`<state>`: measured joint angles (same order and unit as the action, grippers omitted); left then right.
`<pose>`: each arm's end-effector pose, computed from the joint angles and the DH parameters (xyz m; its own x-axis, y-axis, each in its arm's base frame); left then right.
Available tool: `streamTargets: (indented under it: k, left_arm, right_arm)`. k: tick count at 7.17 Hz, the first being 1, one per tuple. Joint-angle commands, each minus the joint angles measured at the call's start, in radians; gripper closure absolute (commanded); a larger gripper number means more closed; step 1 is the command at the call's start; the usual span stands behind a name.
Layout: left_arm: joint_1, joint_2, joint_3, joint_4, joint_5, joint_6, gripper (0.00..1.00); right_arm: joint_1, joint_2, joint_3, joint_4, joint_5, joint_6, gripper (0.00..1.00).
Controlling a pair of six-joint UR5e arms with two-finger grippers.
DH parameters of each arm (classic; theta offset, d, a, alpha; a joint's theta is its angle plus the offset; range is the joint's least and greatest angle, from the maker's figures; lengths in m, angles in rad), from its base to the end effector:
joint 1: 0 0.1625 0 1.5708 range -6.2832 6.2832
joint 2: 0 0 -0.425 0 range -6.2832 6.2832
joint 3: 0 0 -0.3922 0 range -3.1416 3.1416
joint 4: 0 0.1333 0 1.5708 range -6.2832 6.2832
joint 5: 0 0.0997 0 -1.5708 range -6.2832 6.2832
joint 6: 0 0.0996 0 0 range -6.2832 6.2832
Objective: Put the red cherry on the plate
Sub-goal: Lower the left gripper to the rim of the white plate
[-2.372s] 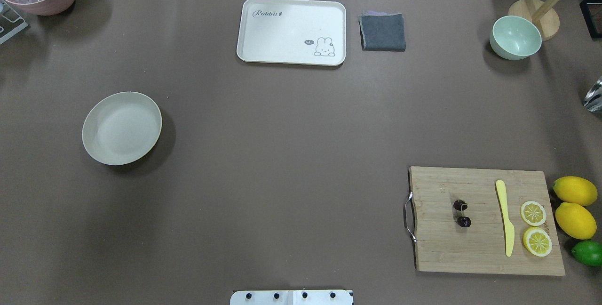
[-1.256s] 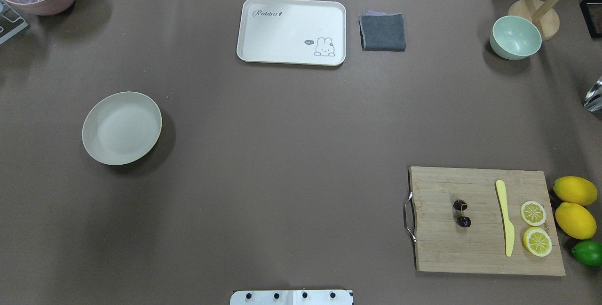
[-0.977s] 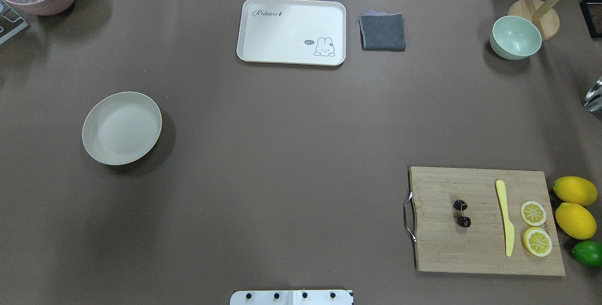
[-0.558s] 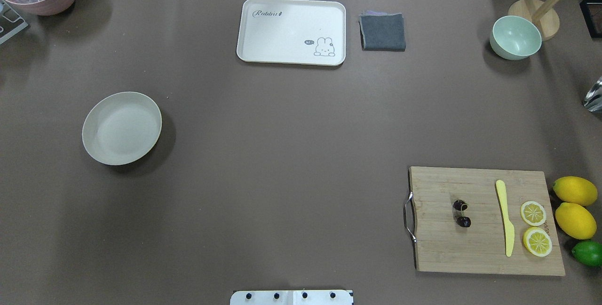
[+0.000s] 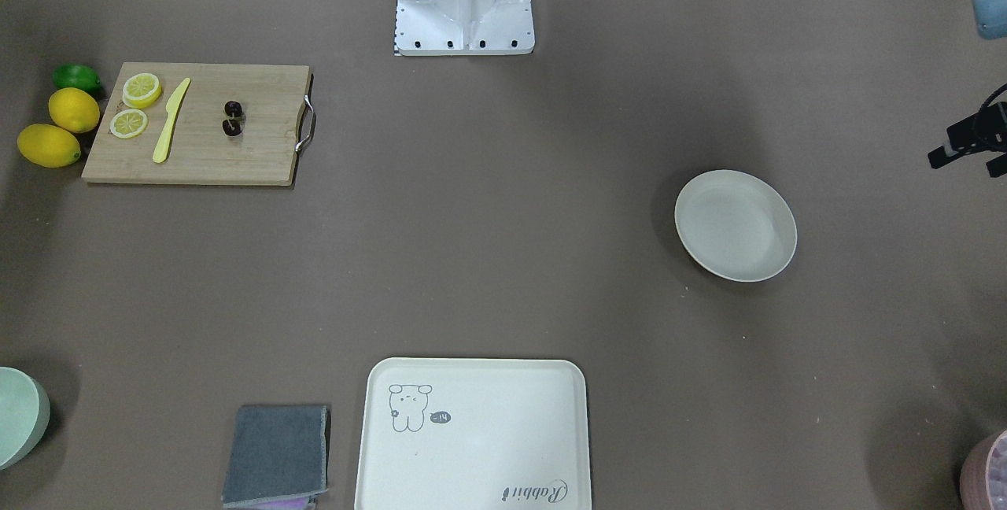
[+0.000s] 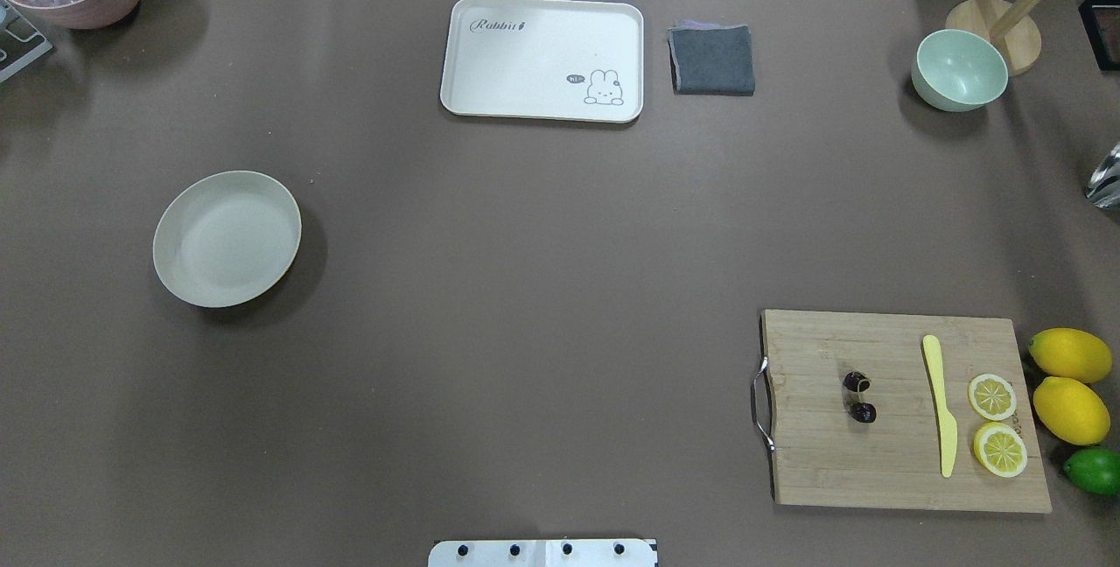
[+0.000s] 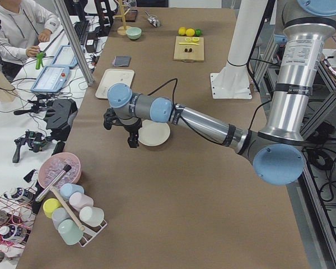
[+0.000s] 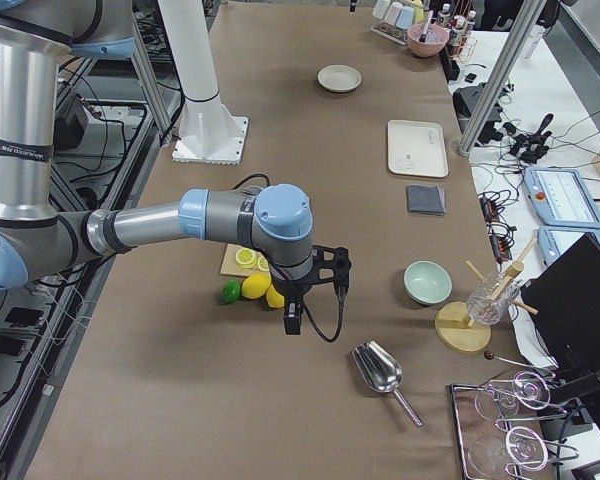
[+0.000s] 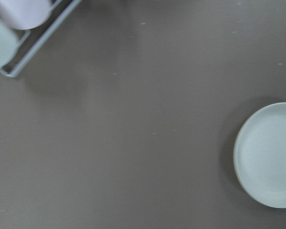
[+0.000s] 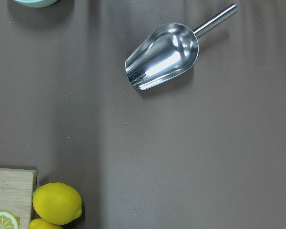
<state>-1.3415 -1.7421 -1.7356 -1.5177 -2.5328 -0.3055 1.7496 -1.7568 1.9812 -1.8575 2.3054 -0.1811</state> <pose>0.0758 -0.5516 0.4788 0.5471 0.0555 -0.8352 -0.0563 0.9980 0.0294 0.1364 -0.3805 0.5729 0.7430 -0.0067 0.6693 -0.0444 0.9973 0.0592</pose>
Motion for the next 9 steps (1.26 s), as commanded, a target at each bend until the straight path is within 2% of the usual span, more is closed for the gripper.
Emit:
streamTargets:
  k: [1, 3, 4, 5, 6, 7, 8, 9]
  left_arm:
    - [0.160, 0.003, 0.135, -0.354, 0.076, -0.262, 0.02]
    - [0.250, -0.002, 0.345, -0.735, 0.136, -0.433, 0.02]
    - [0.322, -0.004, 0.356, -0.825, 0.179, -0.551, 0.02]
    - [0.378, -0.010, 0.357, -0.851, 0.202, -0.599, 0.02]
    - [0.406, -0.007, 0.360, -0.875, 0.251, -0.599, 0.02]
    - [0.407, 0.003, 0.370, -0.901, 0.255, -0.598, 0.03]
    - [0.407, 0.013, 0.369, -0.926, 0.253, -0.599, 0.27]
    - [0.407, 0.022, 0.363, -0.932, 0.246, -0.598, 0.96]
  right_arm:
    - [0.001, 0.002, 0.002, 0.004, 0.002, 0.000, 0.00]
    - [0.001, 0.005, 0.002, 0.008, 0.005, 0.000, 0.00]
    - [0.001, 0.016, 0.001, 0.006, 0.003, 0.000, 0.00]
    - [0.001, 0.019, -0.004, 0.008, 0.003, 0.000, 0.00]
    - [0.001, 0.036, -0.005, 0.006, 0.003, 0.000, 0.00]
    - [0.001, 0.042, -0.010, 0.006, 0.003, 0.000, 0.00]
    - [0.001, 0.046, -0.009, 0.006, 0.003, 0.000, 0.00]
    - [0.001, 0.054, -0.010, 0.006, 0.003, 0.000, 0.00]
